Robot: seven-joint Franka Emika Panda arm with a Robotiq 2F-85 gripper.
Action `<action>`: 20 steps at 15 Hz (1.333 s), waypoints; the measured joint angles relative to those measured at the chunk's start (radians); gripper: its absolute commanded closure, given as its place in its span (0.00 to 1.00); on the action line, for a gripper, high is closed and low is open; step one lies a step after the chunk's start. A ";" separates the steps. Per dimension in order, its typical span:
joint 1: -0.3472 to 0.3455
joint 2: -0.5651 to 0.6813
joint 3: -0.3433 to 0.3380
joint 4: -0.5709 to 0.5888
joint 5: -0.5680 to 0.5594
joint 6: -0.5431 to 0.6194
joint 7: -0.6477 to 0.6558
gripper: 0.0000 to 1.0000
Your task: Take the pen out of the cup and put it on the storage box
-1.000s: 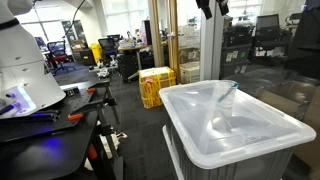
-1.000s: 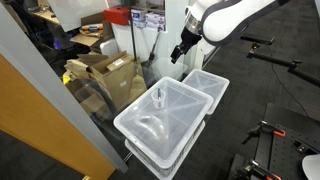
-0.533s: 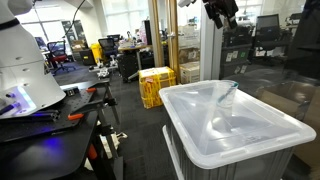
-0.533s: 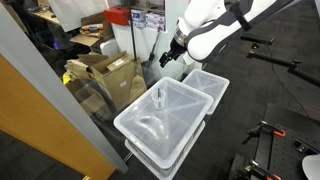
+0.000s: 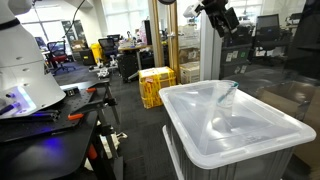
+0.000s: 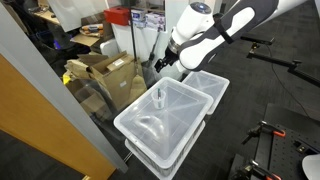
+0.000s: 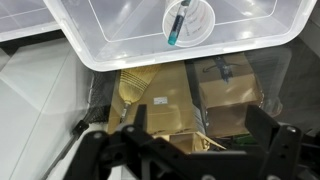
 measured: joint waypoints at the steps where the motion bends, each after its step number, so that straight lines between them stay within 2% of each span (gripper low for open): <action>1: 0.000 0.000 0.000 0.000 0.000 0.000 0.000 0.00; 4: 0.000 0.001 -0.001 0.000 0.000 0.000 0.000 0.00; 7: 0.026 0.004 -0.044 -0.002 -0.001 0.022 0.040 0.00; 12: 0.125 0.015 -0.150 -0.012 -0.003 0.037 0.159 0.00; 15: 0.192 0.035 -0.199 -0.022 -0.002 0.090 0.237 0.00; 20: 0.254 0.101 -0.217 -0.018 0.009 0.181 0.319 0.00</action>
